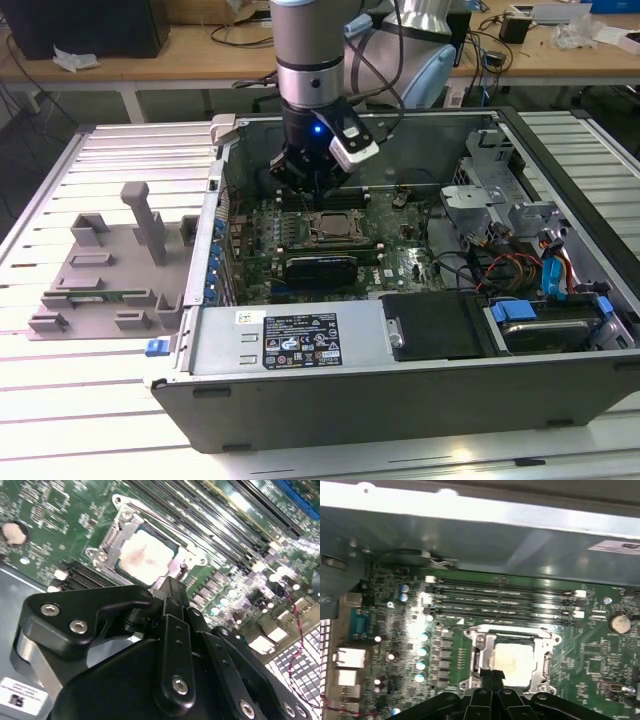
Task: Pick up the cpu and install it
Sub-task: 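Close the cpu cover, then install the first cpu locking lever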
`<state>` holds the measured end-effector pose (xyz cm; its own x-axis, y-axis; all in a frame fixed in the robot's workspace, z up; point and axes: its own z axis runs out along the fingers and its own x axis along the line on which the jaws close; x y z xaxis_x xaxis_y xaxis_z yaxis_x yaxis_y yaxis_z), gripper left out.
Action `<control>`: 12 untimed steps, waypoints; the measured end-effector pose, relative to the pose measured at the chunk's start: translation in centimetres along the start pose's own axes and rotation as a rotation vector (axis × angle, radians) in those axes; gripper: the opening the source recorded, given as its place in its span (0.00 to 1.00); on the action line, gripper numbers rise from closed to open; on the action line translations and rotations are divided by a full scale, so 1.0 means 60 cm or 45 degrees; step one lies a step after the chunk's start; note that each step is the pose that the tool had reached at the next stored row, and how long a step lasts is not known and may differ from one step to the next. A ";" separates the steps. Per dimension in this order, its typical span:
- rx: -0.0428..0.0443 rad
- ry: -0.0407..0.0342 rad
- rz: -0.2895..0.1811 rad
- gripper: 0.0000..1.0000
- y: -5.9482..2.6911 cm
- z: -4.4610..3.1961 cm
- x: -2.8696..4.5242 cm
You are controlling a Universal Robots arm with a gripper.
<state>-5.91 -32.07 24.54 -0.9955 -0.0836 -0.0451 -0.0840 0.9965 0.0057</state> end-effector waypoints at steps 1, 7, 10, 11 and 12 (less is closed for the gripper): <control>0.000 0.0002 0.000 0.11 -0.001 0.000 -0.011; 0.000 0.0009 0.000 0.11 -0.003 0.002 -0.038; 0.000 0.0010 0.000 0.11 -0.003 0.000 -0.038; 0.000 0.0010 0.000 0.11 -0.003 0.000 -0.038; 0.000 0.0009 0.000 0.11 -0.003 0.000 -0.038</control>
<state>-3.61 -32.07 24.67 -0.9955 -0.0836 -0.0444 -0.0840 0.9965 0.0058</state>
